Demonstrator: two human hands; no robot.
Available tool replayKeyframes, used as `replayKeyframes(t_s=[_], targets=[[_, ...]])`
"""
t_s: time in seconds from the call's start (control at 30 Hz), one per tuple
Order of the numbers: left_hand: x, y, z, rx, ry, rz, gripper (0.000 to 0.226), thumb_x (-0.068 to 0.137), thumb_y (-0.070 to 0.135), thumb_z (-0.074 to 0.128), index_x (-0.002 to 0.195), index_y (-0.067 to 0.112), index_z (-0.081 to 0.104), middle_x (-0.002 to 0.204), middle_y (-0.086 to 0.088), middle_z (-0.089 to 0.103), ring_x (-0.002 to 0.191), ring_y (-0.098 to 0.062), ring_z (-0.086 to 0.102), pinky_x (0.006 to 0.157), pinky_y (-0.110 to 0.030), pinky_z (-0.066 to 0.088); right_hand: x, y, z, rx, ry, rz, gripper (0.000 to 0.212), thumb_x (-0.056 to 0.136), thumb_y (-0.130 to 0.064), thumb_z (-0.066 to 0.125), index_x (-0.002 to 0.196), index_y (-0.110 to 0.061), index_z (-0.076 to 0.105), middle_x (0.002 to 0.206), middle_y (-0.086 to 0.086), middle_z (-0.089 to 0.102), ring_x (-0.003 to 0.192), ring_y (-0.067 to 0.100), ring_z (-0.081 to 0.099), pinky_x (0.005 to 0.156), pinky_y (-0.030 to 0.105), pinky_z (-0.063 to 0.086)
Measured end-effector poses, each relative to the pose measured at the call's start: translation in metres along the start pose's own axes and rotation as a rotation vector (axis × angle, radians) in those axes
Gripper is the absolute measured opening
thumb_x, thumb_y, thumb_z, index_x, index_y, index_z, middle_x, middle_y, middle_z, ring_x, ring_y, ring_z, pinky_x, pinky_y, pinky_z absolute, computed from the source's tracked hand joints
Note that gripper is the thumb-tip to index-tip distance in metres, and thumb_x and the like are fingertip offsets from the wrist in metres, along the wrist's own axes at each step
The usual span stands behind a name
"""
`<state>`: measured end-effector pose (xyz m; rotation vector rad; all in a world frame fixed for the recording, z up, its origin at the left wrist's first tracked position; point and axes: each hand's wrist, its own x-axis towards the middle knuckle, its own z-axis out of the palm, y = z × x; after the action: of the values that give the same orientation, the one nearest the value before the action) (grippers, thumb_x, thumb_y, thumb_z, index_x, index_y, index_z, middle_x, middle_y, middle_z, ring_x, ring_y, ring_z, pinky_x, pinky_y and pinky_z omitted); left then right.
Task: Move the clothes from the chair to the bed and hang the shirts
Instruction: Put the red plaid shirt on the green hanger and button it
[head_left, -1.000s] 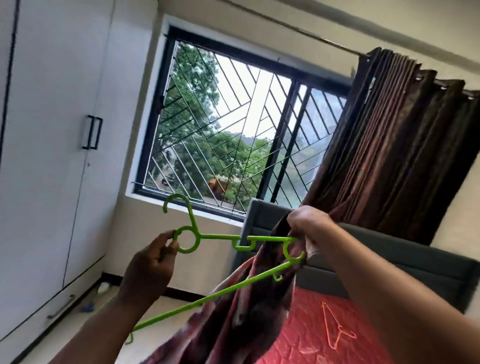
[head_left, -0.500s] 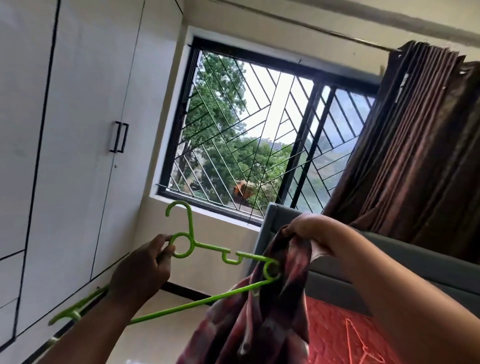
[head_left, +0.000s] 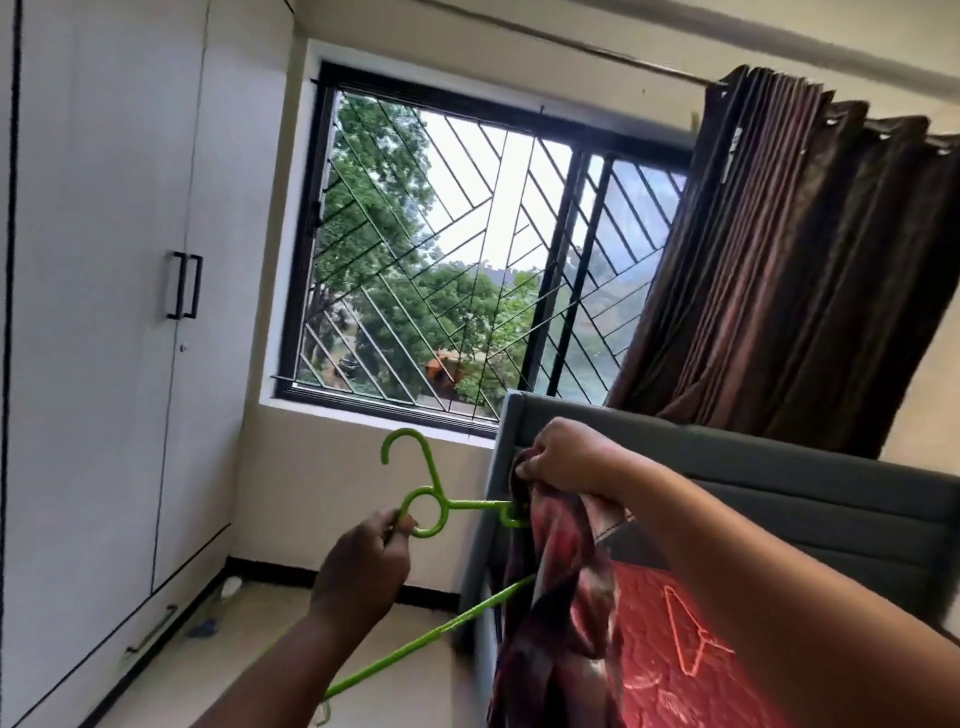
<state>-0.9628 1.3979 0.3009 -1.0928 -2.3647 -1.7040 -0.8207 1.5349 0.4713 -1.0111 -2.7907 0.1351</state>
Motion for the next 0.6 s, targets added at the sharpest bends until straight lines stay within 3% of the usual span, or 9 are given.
replayKeyframes(t_s=[0.17,0.27,0.37,0.43,0.5,0.6], targets=[[-0.001,0.015,0.004,-0.196,-0.056,0.000,0.024,0.097,0.015,0.056,0.078,0.023,0.067,0.089,-0.007,0.073,0.089,-0.028,0.063,0.075,-0.032,0.042,-0.033,0.001,-0.044,-0.309,0.221,0.002,0.026,0.093,-0.024,0.053,0.113,-0.018,0.068,0.111,0.005,0.068,0.100,0.025,0.064,0.076,0.031,0.052],[0.003,0.013,-0.005,-0.243,-0.076,-0.003,0.034,0.094,0.005,0.059,0.067,0.024,0.065,0.078,-0.008,0.070,0.084,-0.029,0.063,0.072,-0.033,0.039,-0.056,0.020,-0.089,-0.525,0.166,0.086,0.023,0.086,-0.017,0.056,0.103,-0.017,0.071,0.103,0.005,0.070,0.095,0.025,0.066,0.069,0.027,0.049],[0.003,0.022,-0.007,-0.269,-0.107,0.008,0.036,0.094,0.002,0.059,0.063,0.021,0.065,0.072,-0.008,0.065,0.082,-0.031,0.062,0.073,-0.036,0.040,-0.080,0.022,-0.116,-0.671,0.131,0.104,0.022,0.087,-0.014,0.054,0.102,-0.018,0.070,0.101,0.003,0.070,0.093,0.024,0.065,0.054,0.022,0.038],[0.002,0.035,0.000,-0.228,-0.136,0.030,0.036,0.095,0.008,0.058,0.063,0.023,0.064,0.074,-0.010,0.067,0.084,-0.032,0.062,0.072,-0.036,0.039,-0.090,0.014,-0.119,-0.746,0.158,0.054,0.026,0.087,-0.013,0.052,0.103,-0.019,0.071,0.103,0.002,0.070,0.094,0.023,0.065,0.052,0.024,0.034],[0.000,0.050,0.010,-0.137,-0.178,0.046,0.033,0.097,0.016,0.055,0.066,0.024,0.063,0.086,-0.011,0.072,0.091,-0.032,0.064,0.071,-0.033,0.039,-0.093,0.006,-0.115,-0.764,0.237,0.027,0.026,0.086,-0.014,0.052,0.103,-0.018,0.071,0.104,0.005,0.070,0.095,0.027,0.065,0.060,0.025,0.040],[-0.005,0.072,0.016,-0.022,-0.162,0.012,0.024,0.099,0.029,0.050,0.087,0.019,0.067,0.104,-0.016,0.071,0.101,-0.036,0.062,0.075,-0.035,0.042,-0.093,-0.008,-0.105,-0.602,0.351,0.126,0.022,0.084,-0.018,0.054,0.100,-0.013,0.067,0.102,0.010,0.068,0.096,0.033,0.064,0.069,0.030,0.047]])
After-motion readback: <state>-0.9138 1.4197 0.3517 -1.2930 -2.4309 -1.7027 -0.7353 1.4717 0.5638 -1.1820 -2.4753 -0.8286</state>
